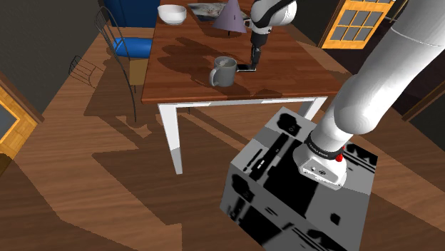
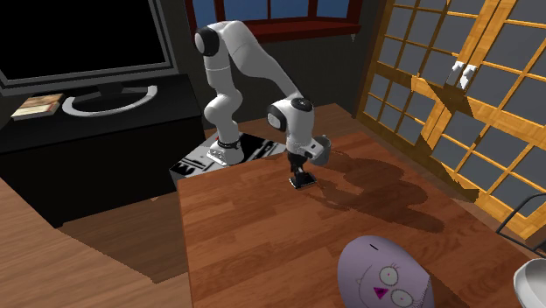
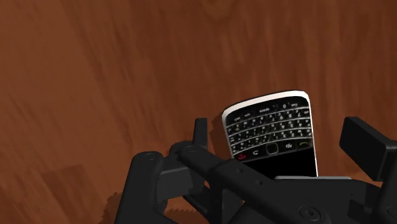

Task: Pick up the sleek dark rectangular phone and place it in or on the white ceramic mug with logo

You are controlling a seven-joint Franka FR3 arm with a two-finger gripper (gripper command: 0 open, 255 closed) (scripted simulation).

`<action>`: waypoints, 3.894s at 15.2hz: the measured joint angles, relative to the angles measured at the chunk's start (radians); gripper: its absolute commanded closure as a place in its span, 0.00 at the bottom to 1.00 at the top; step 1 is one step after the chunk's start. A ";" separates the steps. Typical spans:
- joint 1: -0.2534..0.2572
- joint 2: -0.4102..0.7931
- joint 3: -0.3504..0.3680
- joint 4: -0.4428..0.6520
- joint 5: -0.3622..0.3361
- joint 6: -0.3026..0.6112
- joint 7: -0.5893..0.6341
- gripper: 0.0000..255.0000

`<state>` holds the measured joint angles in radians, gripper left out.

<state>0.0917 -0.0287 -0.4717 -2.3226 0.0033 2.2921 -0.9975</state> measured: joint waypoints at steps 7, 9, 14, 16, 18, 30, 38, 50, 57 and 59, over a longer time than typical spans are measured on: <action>0.001 0.032 0.000 -0.018 0.020 0.047 -0.014 0.00; 0.001 0.033 0.000 -0.018 0.021 0.048 -0.014 0.00; 0.001 0.033 0.000 -0.018 0.021 0.048 -0.014 1.00; 0.001 0.033 0.000 -0.018 0.021 0.048 -0.014 1.00; 0.001 0.033 0.000 -0.018 0.021 0.048 -0.014 1.00; 0.002 -0.047 0.005 0.033 -0.026 -0.074 0.023 1.00; -0.001 -0.100 0.011 0.093 -0.052 -0.183 0.040 1.00; 0.001 -0.156 0.026 0.205 -0.072 -0.346 0.061 1.00; 0.029 -0.209 0.082 0.206 -0.081 -0.400 0.146 1.00; 0.049 -0.210 0.111 0.204 -0.074 -0.399 0.192 1.00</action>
<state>0.1403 -0.2384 -0.3602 -2.1189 -0.0708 1.8928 -0.8054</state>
